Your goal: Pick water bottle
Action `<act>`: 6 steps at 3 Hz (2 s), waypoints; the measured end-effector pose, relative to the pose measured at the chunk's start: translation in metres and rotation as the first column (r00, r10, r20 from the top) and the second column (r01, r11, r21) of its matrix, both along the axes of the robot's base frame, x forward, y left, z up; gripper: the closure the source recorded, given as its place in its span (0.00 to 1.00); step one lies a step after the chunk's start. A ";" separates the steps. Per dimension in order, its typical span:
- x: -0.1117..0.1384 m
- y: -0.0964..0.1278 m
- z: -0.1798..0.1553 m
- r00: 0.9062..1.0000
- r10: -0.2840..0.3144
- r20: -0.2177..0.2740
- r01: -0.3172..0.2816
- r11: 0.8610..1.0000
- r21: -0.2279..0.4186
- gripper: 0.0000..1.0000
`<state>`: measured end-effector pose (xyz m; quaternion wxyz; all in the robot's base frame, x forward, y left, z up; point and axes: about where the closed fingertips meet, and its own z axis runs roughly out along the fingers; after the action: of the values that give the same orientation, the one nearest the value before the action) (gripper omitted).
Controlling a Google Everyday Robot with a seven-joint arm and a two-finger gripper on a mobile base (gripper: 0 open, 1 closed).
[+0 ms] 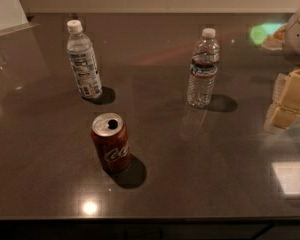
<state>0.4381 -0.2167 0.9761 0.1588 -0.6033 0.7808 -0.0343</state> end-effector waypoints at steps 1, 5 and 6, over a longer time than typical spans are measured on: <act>0.000 0.000 0.001 1.000 0.000 0.002 0.000 1.000 0.001 0.00; 0.088 0.022 -0.011 0.982 -0.176 0.072 0.148 0.945 0.291 0.00; 0.105 0.038 -0.016 0.979 -0.188 0.074 0.150 0.920 0.363 0.00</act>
Offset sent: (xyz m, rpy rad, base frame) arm 0.0320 0.0161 -0.0077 0.0922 -0.0368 -0.0360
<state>0.5436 -0.1789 0.9601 0.3033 -0.4922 0.8136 0.0614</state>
